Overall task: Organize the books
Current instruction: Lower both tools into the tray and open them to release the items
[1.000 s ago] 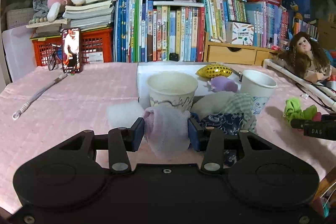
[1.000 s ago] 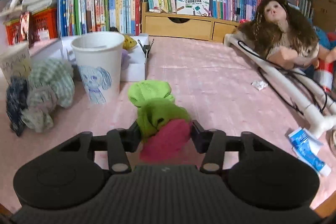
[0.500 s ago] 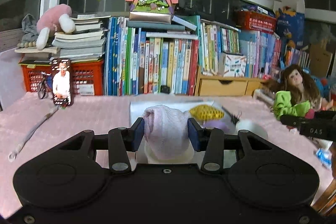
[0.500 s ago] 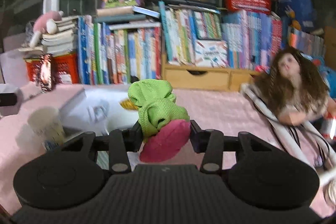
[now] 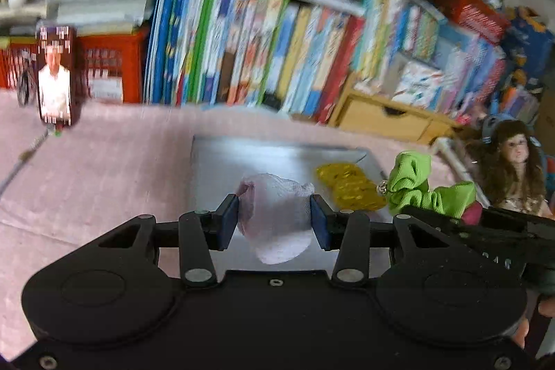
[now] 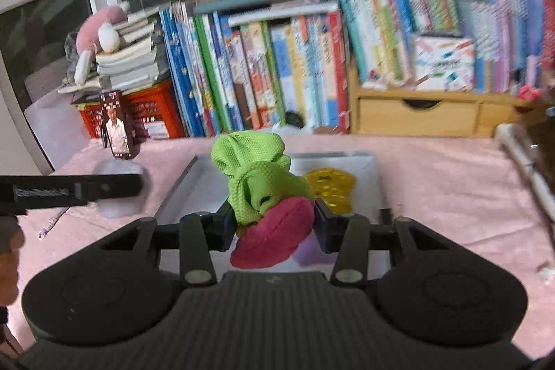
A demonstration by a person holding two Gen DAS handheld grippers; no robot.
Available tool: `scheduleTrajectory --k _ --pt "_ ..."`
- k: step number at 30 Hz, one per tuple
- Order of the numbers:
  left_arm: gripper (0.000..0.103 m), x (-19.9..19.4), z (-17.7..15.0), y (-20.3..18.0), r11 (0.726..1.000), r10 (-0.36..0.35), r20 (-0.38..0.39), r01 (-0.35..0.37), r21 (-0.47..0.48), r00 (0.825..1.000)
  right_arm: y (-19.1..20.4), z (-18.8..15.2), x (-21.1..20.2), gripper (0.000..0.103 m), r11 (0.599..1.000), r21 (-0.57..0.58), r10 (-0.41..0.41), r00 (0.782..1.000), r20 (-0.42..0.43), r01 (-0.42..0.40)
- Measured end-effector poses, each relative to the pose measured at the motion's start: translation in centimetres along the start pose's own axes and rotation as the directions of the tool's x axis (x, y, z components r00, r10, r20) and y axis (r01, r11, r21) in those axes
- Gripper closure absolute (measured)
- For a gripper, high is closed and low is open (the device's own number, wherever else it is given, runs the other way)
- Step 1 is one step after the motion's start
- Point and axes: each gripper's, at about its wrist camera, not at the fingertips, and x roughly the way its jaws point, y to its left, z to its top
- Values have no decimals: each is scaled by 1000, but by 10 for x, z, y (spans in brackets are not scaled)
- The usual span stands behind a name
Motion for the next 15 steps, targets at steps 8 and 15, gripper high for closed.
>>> scheduleTrajectory --k 8,15 --pt "61 68 10 25 996 20 -152 -32 -78 988 25 1 51 53 995 -92 -39 990 -137 27" --pt "61 96 13 29 996 22 -203 -39 -81 979 39 -3 86 52 987 -154 -82 968 -238 46"
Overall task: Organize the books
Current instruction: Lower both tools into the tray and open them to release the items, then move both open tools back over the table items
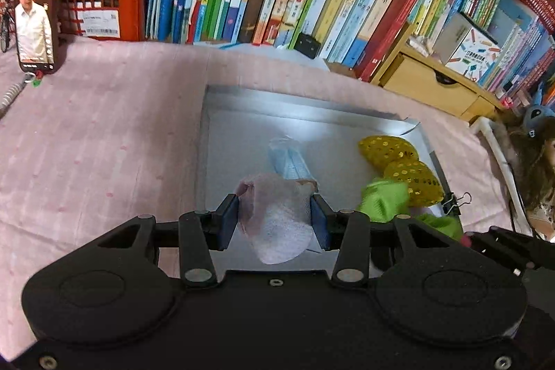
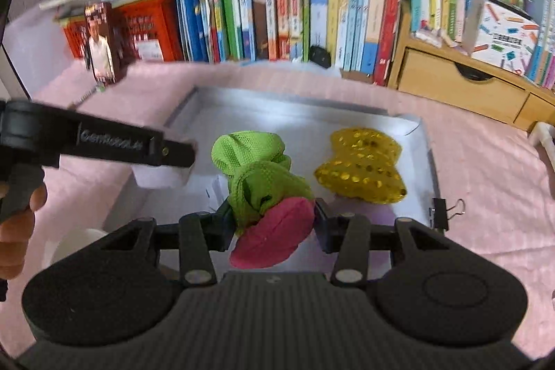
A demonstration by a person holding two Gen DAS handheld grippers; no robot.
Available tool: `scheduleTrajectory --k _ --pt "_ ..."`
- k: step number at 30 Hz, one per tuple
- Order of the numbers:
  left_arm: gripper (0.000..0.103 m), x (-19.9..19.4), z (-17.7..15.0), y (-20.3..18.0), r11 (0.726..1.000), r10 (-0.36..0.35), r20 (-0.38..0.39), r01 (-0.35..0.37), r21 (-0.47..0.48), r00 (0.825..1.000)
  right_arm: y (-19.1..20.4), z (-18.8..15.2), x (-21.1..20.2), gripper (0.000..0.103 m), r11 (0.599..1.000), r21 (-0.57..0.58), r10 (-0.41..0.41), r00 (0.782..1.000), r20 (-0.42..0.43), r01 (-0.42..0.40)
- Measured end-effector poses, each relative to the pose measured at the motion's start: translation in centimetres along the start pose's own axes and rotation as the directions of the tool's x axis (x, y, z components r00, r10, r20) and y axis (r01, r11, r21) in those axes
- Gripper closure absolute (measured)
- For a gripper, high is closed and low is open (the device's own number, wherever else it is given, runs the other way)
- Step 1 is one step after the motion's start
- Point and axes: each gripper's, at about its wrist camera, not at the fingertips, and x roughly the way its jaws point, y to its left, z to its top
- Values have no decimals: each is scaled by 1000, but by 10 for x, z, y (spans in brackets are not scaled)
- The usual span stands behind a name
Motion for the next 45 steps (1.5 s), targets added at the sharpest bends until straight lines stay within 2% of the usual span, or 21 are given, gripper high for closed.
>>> scheduleTrajectory --k 5,13,22,28,32,45 --pt "60 15 6 2 1000 15 -42 -15 0 999 6 0 16 50 999 -25 -36 998 -55 35" --pt "60 30 7 4 1000 14 -77 -14 0 997 7 0 30 48 999 -12 -52 994 -93 51" --pt "58 33 8 5 1000 9 -82 -8 14 997 8 -3 41 44 998 -7 -60 990 -124 60" --pt "43 29 9 8 1000 -8 -67 8 -3 998 7 -4 41 34 998 2 -57 991 -119 58" --pt "27 19 9 7 1000 -13 -33 13 4 999 6 -4 38 25 999 8 -49 994 -101 50" --pt "18 -37 -4 -3 998 -23 88 18 56 996 4 -5 -3 17 999 2 -43 999 13 43"
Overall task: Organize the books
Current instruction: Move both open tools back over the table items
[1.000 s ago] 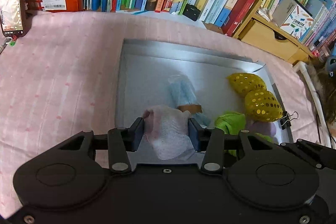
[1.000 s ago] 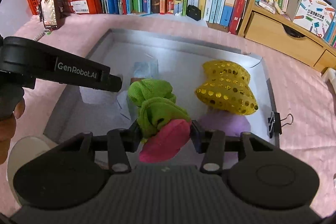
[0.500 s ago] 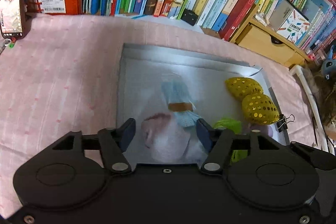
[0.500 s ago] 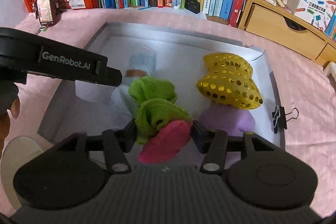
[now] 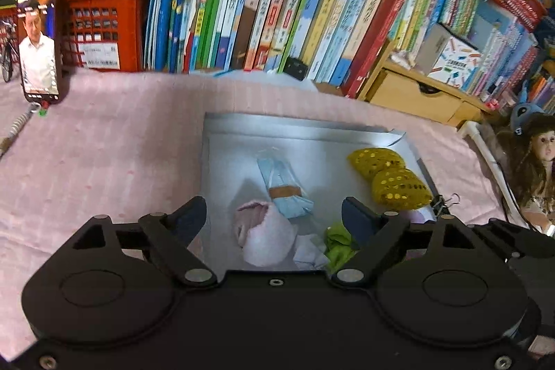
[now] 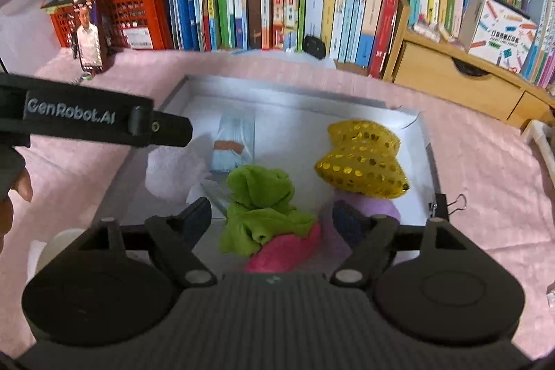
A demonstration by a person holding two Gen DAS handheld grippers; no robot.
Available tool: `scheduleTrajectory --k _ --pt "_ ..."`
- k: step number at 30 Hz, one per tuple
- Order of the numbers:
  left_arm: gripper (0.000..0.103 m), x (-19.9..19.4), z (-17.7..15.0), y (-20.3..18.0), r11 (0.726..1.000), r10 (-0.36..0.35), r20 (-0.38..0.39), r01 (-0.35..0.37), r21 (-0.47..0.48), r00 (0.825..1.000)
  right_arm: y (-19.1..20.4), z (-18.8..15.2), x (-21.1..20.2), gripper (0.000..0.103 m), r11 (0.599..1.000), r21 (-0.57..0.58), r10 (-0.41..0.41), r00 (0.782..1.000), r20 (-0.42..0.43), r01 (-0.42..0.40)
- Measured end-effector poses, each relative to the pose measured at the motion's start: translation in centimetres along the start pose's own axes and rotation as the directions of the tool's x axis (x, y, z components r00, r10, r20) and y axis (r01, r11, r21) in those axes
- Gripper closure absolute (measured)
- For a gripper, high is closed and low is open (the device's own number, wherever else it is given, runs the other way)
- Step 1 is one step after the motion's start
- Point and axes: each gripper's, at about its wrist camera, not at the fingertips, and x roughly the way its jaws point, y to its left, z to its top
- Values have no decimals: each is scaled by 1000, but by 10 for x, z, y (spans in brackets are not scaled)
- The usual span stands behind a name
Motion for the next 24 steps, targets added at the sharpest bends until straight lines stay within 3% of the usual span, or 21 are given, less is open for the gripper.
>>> scheduleTrajectory --k 12,18,24 --pt "15 -78 -49 -19 991 -77 135 61 118 988 -4 -32 -66 14 999 -34 18 983 180 -12" --pt "11 -117 -87 -36 977 -126 231 81 195 965 -9 -67 -109 10 999 -46 15 946 323 0" --pt "10 -139 -131 -52 964 -153 290 78 254 945 -13 -103 -131 8 999 -49 0 912 410 22"
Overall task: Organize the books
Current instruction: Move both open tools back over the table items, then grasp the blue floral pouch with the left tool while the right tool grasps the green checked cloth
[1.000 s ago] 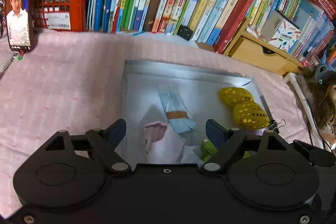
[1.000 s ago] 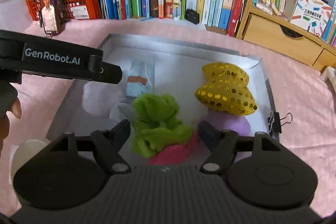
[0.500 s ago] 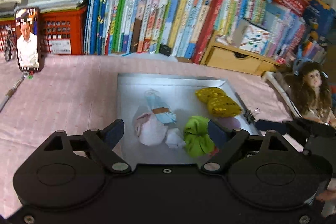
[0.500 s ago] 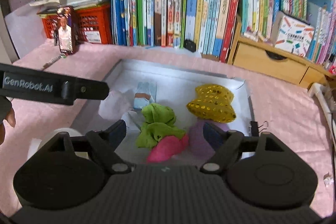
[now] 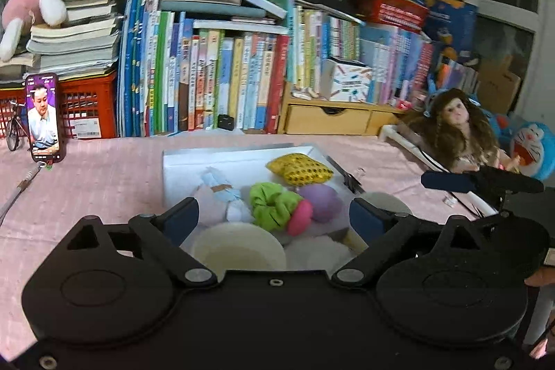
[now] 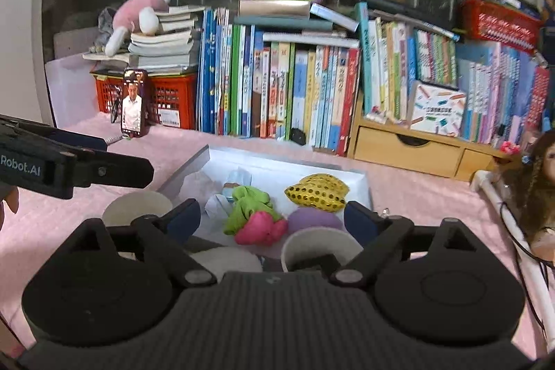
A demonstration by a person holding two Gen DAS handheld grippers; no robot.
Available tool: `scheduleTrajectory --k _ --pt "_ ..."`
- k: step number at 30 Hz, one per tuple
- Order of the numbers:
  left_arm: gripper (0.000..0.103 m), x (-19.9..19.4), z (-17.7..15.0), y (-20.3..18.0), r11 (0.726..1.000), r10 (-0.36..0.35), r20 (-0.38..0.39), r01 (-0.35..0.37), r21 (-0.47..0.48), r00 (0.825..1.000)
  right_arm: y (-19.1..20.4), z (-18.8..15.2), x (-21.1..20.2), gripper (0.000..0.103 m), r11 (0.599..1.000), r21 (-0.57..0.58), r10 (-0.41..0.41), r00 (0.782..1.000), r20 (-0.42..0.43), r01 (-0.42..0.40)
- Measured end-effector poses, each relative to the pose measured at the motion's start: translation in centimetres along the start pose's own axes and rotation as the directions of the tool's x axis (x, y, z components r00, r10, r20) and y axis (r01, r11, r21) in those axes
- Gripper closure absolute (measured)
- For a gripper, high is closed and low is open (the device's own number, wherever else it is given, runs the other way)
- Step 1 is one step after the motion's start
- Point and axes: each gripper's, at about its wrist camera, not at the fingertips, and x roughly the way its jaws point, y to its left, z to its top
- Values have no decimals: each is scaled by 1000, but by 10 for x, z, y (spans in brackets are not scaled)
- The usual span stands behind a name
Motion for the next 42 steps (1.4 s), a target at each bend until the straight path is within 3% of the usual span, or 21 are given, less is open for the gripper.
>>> scheduleTrajectory --k 13,24,34,42 --pt "7 -30 -64 -26 998 59 68 -61 28 996 -11 -46 -40 3 999 33 0 993 119 -4" --pt "6 -24 -111 -36 996 91 19 -92 7 996 -11 -82 -42 3 998 63 1 996 89 -7" --pt "7 -1 -132 -39 995 99 -42 -99 -11 994 0 -100 -36 21 1000 16 24 1000 19 -24" --pt "23 17 -134 -36 993 72 -52 -76 -90 996 -5 -108 -30 35 996 58 71 997 -13 -70"
